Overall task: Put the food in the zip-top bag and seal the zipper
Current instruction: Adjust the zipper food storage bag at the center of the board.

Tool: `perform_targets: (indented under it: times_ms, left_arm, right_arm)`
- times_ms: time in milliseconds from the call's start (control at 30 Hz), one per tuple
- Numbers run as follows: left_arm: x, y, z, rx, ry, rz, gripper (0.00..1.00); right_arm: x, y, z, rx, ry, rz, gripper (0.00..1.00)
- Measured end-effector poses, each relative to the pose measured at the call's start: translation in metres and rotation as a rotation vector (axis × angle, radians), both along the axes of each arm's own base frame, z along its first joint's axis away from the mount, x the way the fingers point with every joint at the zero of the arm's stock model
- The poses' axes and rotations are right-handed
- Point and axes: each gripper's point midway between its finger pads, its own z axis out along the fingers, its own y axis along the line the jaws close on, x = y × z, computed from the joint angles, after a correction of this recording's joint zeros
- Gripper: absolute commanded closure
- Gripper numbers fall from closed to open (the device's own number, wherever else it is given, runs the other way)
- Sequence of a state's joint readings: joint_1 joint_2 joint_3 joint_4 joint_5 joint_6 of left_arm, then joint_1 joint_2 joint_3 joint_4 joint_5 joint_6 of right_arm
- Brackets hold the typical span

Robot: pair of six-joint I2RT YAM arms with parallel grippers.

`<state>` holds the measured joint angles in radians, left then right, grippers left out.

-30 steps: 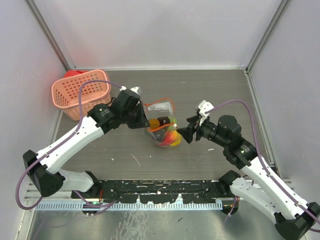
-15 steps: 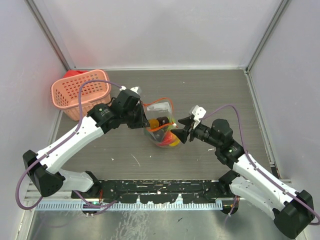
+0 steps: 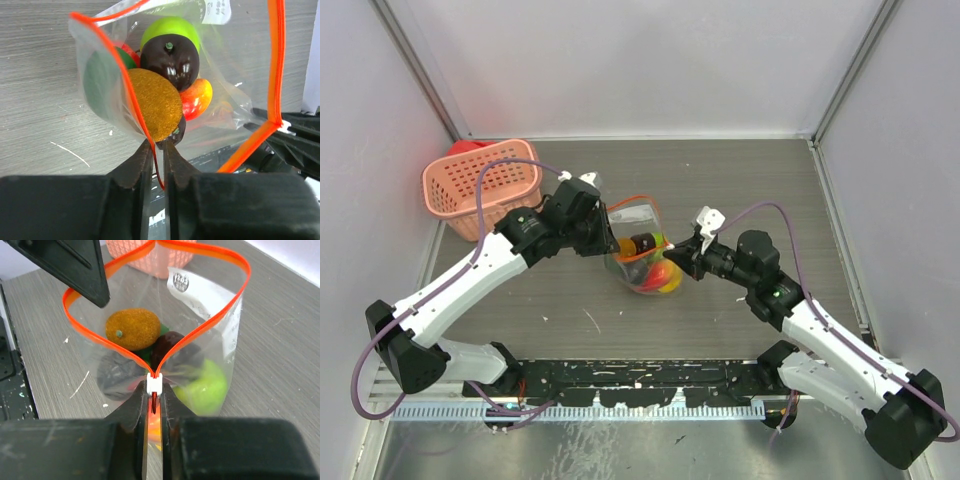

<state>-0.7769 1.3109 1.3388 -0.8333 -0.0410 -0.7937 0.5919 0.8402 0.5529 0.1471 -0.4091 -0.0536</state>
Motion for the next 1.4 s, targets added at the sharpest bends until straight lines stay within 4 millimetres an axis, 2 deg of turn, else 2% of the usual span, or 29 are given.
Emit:
perform_targets:
  times_ms: [167,467,567,700,733,867,1067,1100,1200,1400]
  left_arm:
    - [0.006,0.004,0.001,0.004,-0.011,0.016,0.71]
    - [0.024,0.017,0.01,0.008,-0.045,0.059,0.68]
    - [0.03,0.019,0.009,0.017,-0.051,0.068,0.75]
    - [0.039,0.024,0.0,0.045,-0.036,0.085,0.98]
    - [0.041,0.026,-0.002,0.054,-0.035,0.089,1.0]
    - [0.046,0.034,-0.005,0.094,-0.053,0.099,1.0]
    - [0.045,0.04,0.003,0.116,-0.085,0.101,1.0]
    - [0.044,0.041,0.005,0.111,-0.09,0.1,0.99]
    - [0.04,0.042,0.014,0.092,-0.112,0.098,0.82]
    - [0.032,0.055,0.017,0.106,-0.15,0.076,0.62]
  right_arm:
    - [-0.003,0.001,0.012,-0.002,0.002,0.019,0.99]
    - [-0.008,0.003,0.015,-0.004,0.01,0.045,0.99]
    - [-0.009,0.003,0.013,-0.008,0.015,0.05,0.99]
    - [-0.01,0.002,0.009,-0.026,0.024,0.054,0.99]
    - [-0.011,0.002,0.01,-0.032,0.026,0.055,0.99]
    - [-0.012,-0.001,0.014,-0.067,0.035,0.056,0.99]
    - [-0.018,-0.007,0.039,-0.108,0.045,0.057,0.99]
    - [-0.018,-0.007,0.041,-0.113,0.048,0.056,0.99]
    - [-0.018,-0.009,0.043,-0.127,0.062,0.051,0.99]
    - [-0.018,-0.011,0.028,-0.167,0.109,0.045,0.99]
